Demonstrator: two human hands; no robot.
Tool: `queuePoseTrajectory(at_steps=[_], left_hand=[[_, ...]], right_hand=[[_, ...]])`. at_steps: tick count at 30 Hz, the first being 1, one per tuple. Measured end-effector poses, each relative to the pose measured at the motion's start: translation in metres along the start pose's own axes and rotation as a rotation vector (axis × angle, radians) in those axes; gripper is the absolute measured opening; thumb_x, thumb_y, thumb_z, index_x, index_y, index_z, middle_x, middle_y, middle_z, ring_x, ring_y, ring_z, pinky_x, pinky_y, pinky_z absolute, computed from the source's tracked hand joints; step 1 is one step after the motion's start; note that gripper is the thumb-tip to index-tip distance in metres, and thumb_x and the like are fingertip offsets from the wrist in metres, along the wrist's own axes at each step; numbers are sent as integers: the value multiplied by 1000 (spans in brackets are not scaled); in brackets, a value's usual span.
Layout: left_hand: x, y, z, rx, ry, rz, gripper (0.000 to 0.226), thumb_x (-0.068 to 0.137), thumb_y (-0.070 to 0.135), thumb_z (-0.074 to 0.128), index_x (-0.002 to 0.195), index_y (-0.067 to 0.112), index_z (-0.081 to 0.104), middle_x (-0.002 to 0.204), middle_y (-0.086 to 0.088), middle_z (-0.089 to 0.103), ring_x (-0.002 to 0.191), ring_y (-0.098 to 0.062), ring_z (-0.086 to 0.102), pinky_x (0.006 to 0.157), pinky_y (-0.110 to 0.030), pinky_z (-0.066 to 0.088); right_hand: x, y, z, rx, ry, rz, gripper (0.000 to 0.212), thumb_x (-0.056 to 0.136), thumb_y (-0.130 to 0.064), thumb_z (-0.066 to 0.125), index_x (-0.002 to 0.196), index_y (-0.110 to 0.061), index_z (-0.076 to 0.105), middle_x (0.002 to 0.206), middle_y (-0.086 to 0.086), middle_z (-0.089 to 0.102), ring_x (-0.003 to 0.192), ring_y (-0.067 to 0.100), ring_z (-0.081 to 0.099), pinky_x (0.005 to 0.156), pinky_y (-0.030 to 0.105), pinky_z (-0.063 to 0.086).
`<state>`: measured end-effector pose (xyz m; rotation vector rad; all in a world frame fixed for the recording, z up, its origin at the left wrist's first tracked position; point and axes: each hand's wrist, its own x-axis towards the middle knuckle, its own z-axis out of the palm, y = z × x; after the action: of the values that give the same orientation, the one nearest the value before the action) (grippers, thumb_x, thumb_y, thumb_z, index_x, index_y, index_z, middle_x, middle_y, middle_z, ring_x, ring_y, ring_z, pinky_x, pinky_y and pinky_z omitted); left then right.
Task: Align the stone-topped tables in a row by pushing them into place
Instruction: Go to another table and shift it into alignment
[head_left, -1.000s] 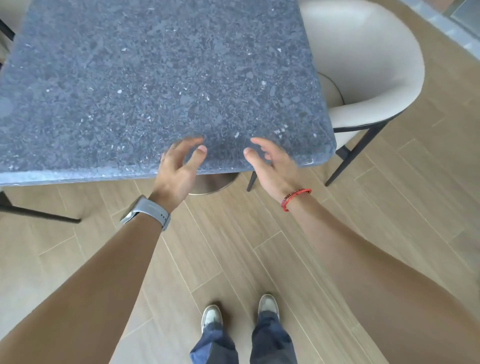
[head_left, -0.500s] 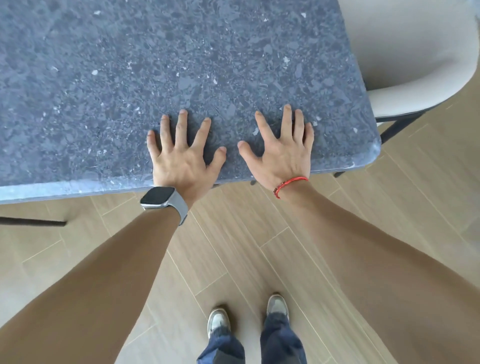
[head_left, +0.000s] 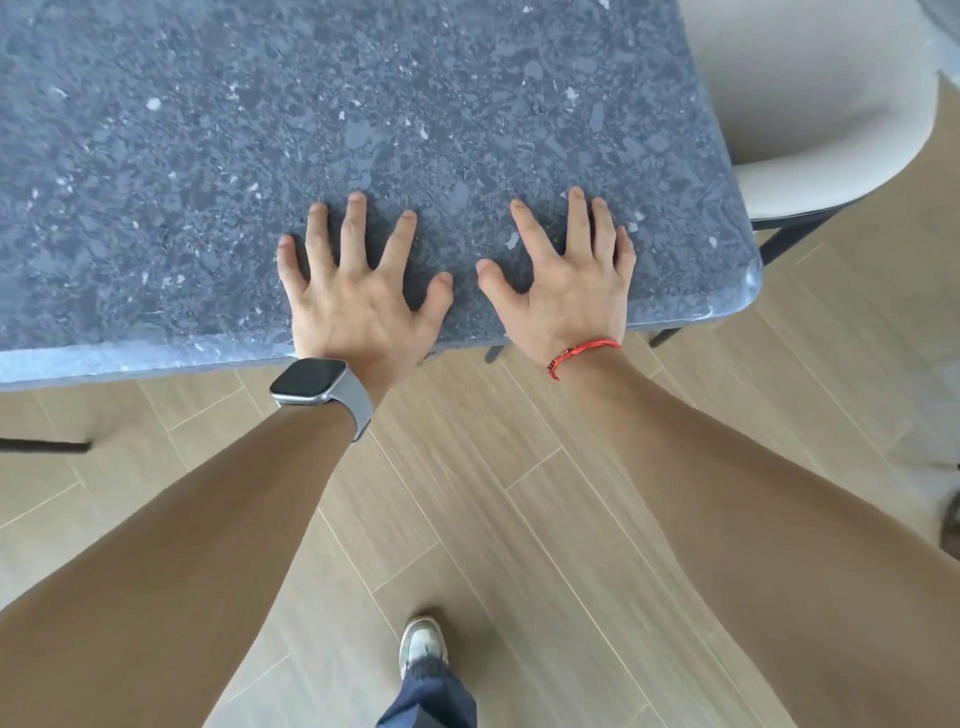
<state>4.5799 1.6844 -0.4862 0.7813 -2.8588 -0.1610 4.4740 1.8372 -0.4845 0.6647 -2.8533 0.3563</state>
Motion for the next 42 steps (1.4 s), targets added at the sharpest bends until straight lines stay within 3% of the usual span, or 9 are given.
queuePoseTrajectory(at_steps=[7,14,22,28,32,36,42], left_hand=[[1,0,3,17,-16,-4,77,93,73,24,158,34,37,170,-12,27,156,-43,19,124,-65,12],[-1,-3,5,13,18,16,88,83,85,23,156,39,39,170,-10,28,157,-41,19,125,-64,10],[-11,-6,16,86,134,79,80,90,77,22,154,35,45,164,-10,40,152,-42,31,121,-66,20],[-19,-21,-4,48,157,2,80,89,76,23,150,32,51,163,-9,41,150,-44,29,119,-67,17],[-24,-33,0,75,112,-74,80,89,75,17,155,36,43,166,-6,36,153,-43,24,121,-66,15],[-24,-32,9,79,224,-51,73,93,69,26,147,31,55,158,-9,49,147,-45,37,118,-66,24],[-22,-35,12,74,288,-47,70,95,66,28,145,28,58,156,-10,52,146,-45,40,117,-66,27]], right_hand=[[-1,1,0,20,-44,-9,75,83,-77,33,148,-41,45,162,17,30,151,37,22,121,56,14],[-4,12,-2,-30,-136,-129,95,73,-92,20,153,-42,32,164,22,21,153,40,10,122,58,7],[-5,14,6,-68,-54,-143,92,76,-90,18,151,-41,38,159,24,31,149,43,20,121,60,12],[0,13,-6,-57,-190,-145,85,81,-85,8,155,-45,25,166,17,18,152,42,9,122,61,4],[-5,15,1,-106,-110,-76,77,86,-82,11,152,-48,30,165,12,23,149,50,12,118,67,1],[-6,15,10,-78,-21,-58,72,86,-79,20,147,-47,40,161,13,33,146,51,21,116,68,10],[-5,15,13,-56,49,-64,69,86,-76,24,143,-46,47,158,14,40,145,51,26,116,67,14]])
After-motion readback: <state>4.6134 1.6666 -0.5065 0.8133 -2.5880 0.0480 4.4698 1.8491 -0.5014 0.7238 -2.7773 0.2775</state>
